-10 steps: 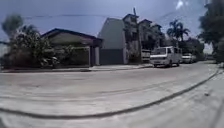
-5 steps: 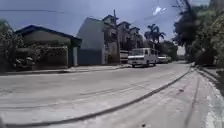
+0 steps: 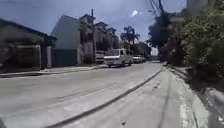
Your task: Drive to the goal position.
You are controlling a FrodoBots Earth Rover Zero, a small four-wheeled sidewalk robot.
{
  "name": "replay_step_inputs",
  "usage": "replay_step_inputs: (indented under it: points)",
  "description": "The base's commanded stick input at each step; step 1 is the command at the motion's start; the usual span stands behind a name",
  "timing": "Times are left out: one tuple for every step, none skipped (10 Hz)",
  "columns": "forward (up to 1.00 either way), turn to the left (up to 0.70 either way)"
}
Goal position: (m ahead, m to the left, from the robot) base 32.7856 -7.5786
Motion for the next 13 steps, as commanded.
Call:
replay_step_inputs:
  points:
    - [0.0,-1.0]
    - [0.0,-1.0]
    - [0.02,-0.99]
    - [0.93,-0.42]
    - [1.0,-0.06]
    - [1.0,0.03]
    - [1.0,0.03]
    - [1.0,0.03]
    - [1.0,0.03]
    - [1.0,0.03]
    - [1.0,0.03]
    - [1.0,0.03]
    - [1.0,0.03]
